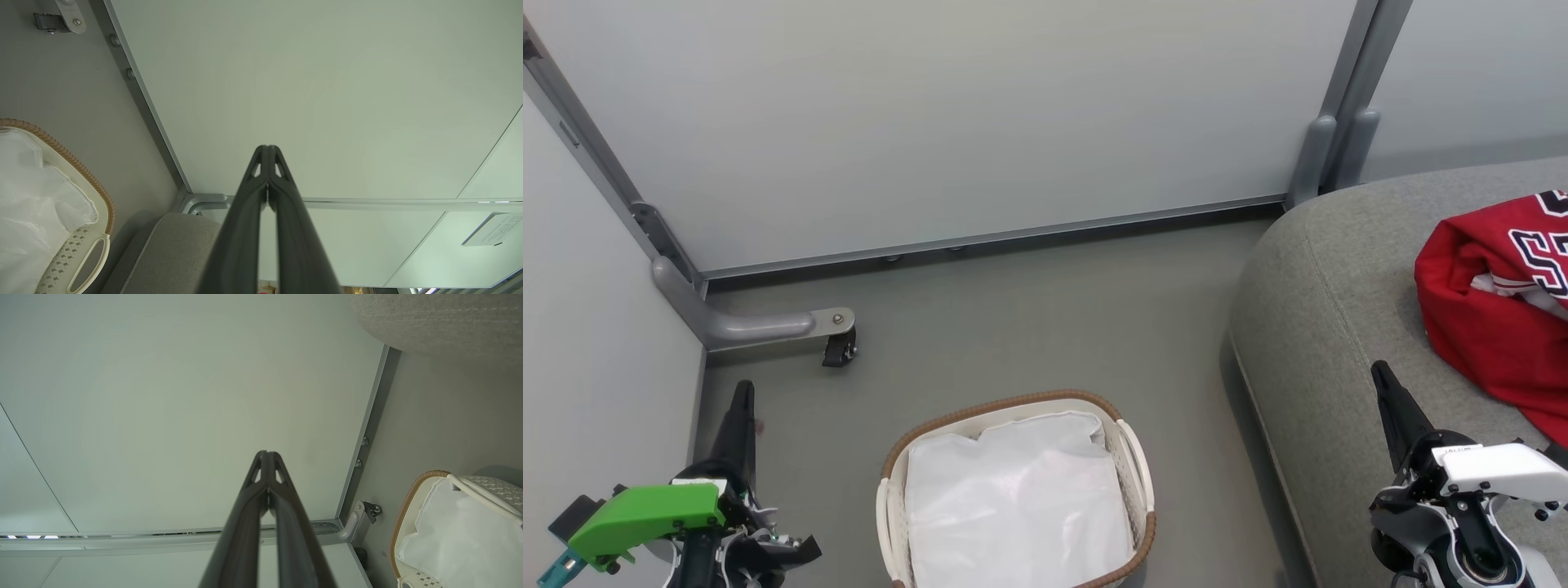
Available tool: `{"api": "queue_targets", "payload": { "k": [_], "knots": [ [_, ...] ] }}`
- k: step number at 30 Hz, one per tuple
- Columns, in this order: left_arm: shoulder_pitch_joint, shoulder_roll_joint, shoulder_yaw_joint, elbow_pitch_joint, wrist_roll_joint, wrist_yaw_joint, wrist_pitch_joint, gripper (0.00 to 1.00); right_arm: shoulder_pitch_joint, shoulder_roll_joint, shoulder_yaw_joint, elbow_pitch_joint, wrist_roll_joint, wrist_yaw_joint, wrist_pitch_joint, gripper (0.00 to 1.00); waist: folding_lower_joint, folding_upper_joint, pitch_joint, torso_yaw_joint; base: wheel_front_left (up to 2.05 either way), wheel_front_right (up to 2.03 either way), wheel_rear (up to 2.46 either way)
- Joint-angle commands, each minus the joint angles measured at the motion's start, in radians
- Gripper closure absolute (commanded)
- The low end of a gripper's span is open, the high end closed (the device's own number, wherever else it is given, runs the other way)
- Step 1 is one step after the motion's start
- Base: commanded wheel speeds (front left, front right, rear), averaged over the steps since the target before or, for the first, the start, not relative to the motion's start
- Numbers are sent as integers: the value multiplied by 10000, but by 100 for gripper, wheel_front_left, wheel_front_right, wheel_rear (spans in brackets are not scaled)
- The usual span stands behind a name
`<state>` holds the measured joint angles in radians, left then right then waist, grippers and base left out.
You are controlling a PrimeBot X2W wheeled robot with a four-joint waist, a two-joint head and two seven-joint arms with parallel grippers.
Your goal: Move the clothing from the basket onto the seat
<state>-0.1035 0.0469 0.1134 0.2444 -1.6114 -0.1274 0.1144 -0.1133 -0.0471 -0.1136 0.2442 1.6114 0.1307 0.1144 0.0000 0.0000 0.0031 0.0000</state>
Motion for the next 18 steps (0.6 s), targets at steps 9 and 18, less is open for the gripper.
{"api": "queue_targets", "payload": {
  "k": [9, 18],
  "knots": [
    [-98, 62, 21, -17, -31, -62, 30, 100, 109, -60, -19, -20, 32, 0, 29, 100, 0, 0, 0, 0, 0, 0, 0],
    [-98, 62, 20, -17, -31, -62, 30, 100, 109, -60, -19, -20, 32, -1, 29, 100, 0, 0, 0, 0, 0, 0, 0]
  ]
}}
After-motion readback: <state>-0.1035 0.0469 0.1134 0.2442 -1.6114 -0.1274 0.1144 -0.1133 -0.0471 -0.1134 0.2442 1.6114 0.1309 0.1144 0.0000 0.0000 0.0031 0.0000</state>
